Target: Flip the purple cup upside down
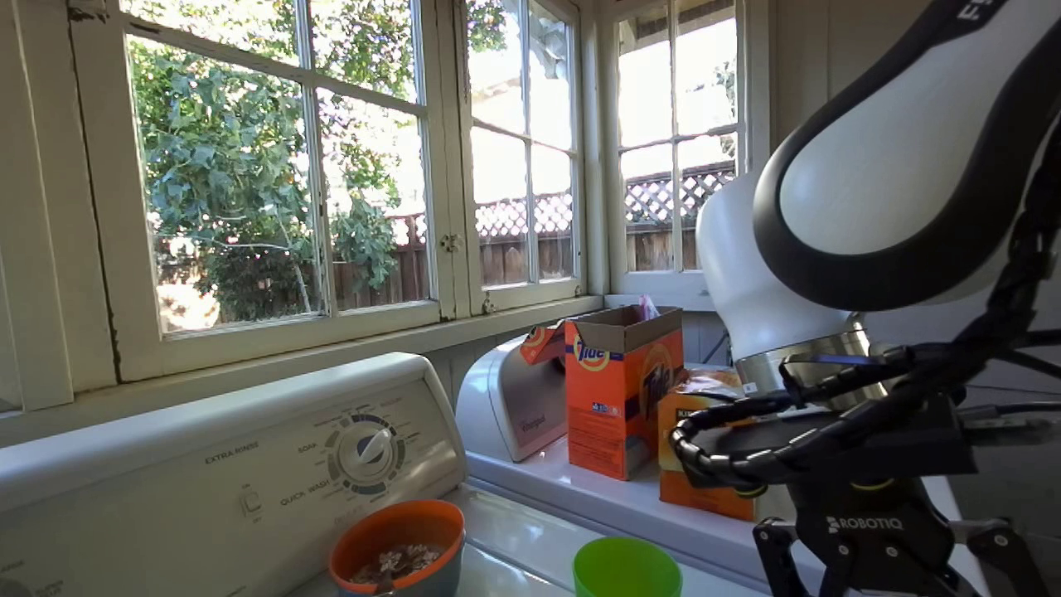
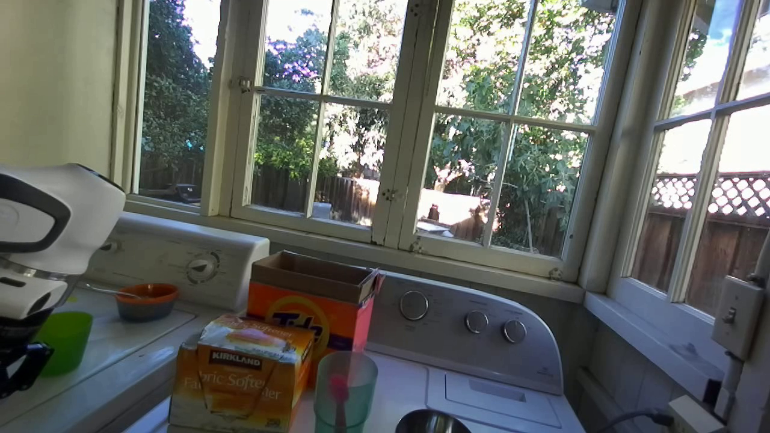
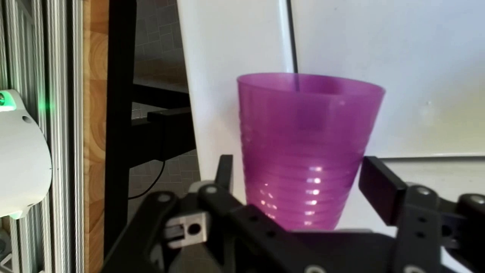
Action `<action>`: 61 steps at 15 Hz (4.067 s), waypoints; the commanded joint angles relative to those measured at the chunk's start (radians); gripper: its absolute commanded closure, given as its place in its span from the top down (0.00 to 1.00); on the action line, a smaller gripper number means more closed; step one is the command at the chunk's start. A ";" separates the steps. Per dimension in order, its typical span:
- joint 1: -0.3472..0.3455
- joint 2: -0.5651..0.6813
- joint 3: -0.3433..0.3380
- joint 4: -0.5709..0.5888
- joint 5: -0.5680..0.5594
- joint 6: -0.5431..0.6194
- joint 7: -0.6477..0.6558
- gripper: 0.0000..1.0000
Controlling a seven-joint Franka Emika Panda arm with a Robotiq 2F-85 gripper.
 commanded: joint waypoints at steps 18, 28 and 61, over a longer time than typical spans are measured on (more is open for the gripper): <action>0.041 -0.188 0.118 -0.084 -0.637 0.064 0.503 0.46; 0.036 -0.176 0.127 -0.070 -0.625 0.089 0.443 0.71; 0.170 0.093 0.191 0.181 -0.855 -0.489 1.015 0.46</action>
